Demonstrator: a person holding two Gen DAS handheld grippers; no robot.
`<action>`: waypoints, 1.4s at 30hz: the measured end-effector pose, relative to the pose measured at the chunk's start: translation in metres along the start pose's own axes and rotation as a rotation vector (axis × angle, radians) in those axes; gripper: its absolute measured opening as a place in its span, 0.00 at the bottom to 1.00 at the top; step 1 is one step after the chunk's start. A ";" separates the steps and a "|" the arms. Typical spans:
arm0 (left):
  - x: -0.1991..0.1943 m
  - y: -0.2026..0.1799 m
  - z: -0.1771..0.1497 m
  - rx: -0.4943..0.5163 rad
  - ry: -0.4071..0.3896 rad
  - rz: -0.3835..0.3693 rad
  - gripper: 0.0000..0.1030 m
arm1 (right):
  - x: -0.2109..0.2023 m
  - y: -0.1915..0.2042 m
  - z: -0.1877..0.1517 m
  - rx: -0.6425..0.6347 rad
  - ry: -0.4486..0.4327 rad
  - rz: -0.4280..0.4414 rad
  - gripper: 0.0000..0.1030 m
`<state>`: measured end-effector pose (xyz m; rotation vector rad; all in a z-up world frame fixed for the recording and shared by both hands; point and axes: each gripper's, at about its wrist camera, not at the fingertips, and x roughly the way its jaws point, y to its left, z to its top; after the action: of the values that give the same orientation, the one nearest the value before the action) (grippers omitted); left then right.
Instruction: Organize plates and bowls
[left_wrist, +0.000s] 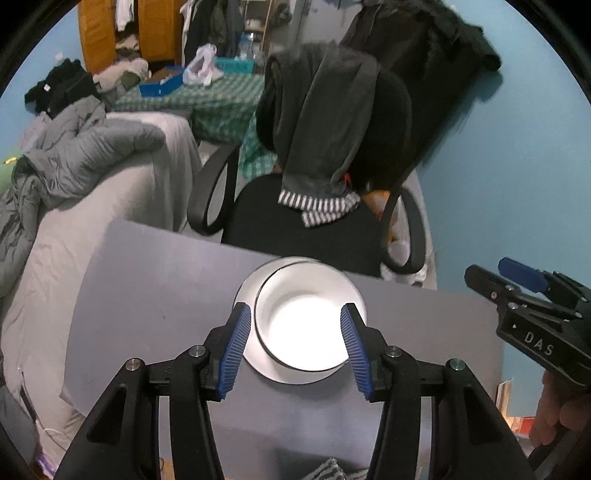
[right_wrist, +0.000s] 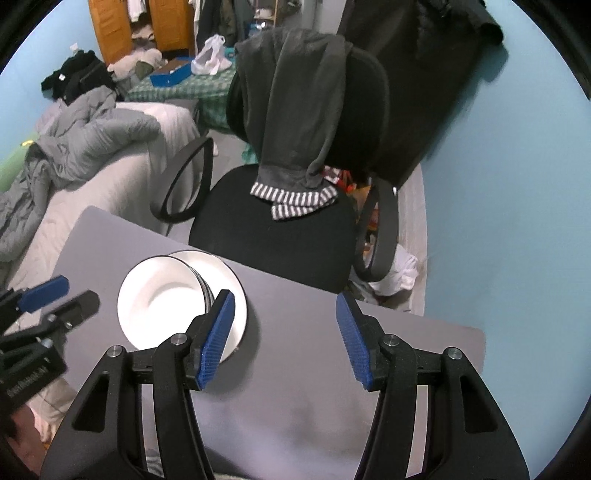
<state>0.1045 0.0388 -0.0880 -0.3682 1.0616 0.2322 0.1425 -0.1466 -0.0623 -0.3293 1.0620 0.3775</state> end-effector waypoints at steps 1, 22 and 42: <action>-0.008 -0.004 -0.001 0.009 -0.013 -0.006 0.50 | -0.006 -0.002 -0.002 0.001 -0.008 0.002 0.54; -0.089 -0.050 -0.001 0.118 -0.200 -0.044 0.78 | -0.097 -0.036 -0.024 0.130 -0.165 -0.001 0.55; -0.096 -0.056 -0.008 0.127 -0.179 -0.032 0.78 | -0.099 -0.032 -0.031 0.139 -0.153 0.016 0.55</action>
<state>0.0729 -0.0164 0.0035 -0.2452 0.8882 0.1647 0.0894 -0.2030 0.0146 -0.1653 0.9356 0.3361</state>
